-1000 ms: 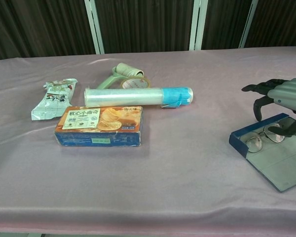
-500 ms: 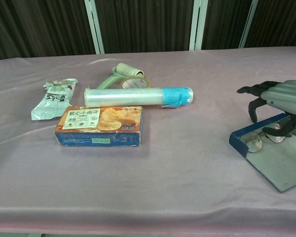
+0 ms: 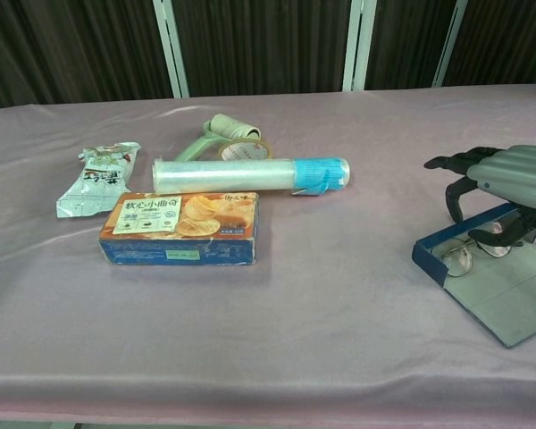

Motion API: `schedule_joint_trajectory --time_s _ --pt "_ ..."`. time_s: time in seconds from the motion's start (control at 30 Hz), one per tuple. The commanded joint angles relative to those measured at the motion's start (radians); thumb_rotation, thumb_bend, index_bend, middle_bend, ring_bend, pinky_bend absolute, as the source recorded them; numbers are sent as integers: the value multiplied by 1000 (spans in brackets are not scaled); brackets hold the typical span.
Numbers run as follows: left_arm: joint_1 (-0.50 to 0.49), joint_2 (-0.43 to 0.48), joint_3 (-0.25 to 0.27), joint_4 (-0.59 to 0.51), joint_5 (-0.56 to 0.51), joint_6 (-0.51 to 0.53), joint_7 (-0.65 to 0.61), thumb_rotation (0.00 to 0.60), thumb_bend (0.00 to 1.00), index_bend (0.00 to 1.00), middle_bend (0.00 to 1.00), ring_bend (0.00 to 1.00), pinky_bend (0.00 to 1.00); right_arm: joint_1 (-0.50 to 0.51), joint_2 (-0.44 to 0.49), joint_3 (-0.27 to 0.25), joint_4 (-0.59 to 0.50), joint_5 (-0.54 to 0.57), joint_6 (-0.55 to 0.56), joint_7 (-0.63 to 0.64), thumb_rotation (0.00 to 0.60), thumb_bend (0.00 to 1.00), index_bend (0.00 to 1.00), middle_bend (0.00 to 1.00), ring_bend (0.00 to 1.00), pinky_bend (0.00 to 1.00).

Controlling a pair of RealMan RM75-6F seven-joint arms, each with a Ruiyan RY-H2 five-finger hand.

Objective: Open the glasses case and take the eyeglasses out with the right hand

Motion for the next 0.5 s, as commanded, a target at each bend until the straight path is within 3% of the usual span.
schedule_joint_trajectory --time_s 0.03,0.5 --pt "0 0 0 0 0 1 -1 600 415 0 0 0 0 -1 3 1 -4 -2 7 1 600 530 610 24 0 0" --pt "-1 0 0 0 1 -3 1 600 415 0 0 0 0 -3 -46 29 42 -32 99 -17 600 530 635 46 0 0"
